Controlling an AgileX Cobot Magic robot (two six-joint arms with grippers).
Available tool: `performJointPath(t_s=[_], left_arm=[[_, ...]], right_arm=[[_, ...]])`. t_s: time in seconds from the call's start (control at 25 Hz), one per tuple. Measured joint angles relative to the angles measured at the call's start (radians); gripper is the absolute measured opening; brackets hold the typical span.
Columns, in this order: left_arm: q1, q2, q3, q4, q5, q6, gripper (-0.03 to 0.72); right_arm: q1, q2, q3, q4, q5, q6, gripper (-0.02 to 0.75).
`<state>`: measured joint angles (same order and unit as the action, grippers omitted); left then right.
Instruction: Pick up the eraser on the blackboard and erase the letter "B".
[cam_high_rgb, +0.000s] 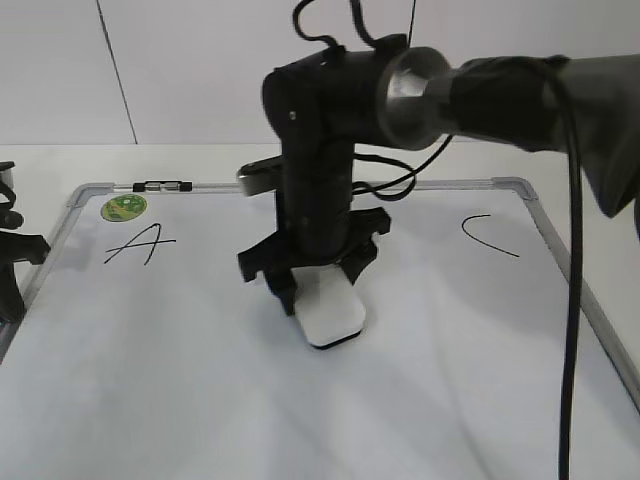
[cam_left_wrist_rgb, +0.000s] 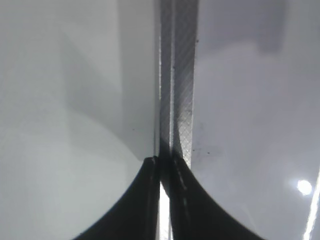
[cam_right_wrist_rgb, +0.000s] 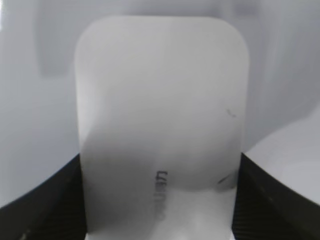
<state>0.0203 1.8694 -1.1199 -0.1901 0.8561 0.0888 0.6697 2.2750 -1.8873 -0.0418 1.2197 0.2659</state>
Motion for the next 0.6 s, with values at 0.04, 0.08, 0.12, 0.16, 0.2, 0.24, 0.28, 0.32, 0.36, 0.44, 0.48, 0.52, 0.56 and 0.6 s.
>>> performJointPath(t_s=[0.04,0.08,0.12,0.16,0.2,0.24,0.28,0.32,0.36,0.44,0.48,0.52,0.56,0.6], left_arm=[[0.000,0.000,0.000,0.000,0.000,0.000,0.025],[0.000,0.000,0.000,0.000,0.000,0.000,0.025],[0.000,0.000,0.000,0.000,0.000,0.000,0.025],[0.000,0.000,0.000,0.000,0.000,0.000,0.025],[0.000,0.000,0.000,0.000,0.000,0.000,0.025],[0.000,0.000,0.000,0.000,0.000,0.000,0.025],[0.000,0.000,0.000,0.000,0.000,0.000,0.025],[0.000,0.000,0.000,0.000,0.000,0.000,0.025],[0.000,0.000,0.000,0.000,0.000,0.000,0.025],[0.000,0.000,0.000,0.000,0.000,0.000,0.025],[0.000,0.000,0.000,-0.002,0.002,0.000,0.025],[0.000,0.000,0.000,-0.002,0.002,0.000,0.025],[0.000,0.000,0.000,-0.002,0.002,0.000,0.025],[0.000,0.000,0.000,-0.004,0.002,0.000,0.025]], right_arm=[[0.028,0.000,0.000,0.003,0.000,0.000,0.560],[0.051,0.000,0.000,0.007,0.000,0.000,0.560],[0.079,0.001,0.000,0.012,0.000,0.000,0.560],[0.107,0.001,0.000,0.012,0.000,0.000,0.560],[0.129,0.002,0.000,0.014,0.000,-0.002,0.560],[0.153,0.002,0.000,0.019,0.000,-0.009,0.560],[0.172,0.002,0.000,0.023,0.000,-0.017,0.559],[0.185,0.002,0.000,0.029,0.000,-0.019,0.559],[0.190,0.002,0.000,0.029,0.000,-0.021,0.559],[0.194,0.002,0.000,0.031,0.000,-0.025,0.559],[0.188,0.002,0.000,0.031,0.000,-0.025,0.559],[0.181,0.002,0.000,0.036,0.000,-0.026,0.559],[0.170,0.002,0.000,0.042,0.000,-0.026,0.560],[0.159,0.002,0.000,0.042,0.000,-0.026,0.559]])
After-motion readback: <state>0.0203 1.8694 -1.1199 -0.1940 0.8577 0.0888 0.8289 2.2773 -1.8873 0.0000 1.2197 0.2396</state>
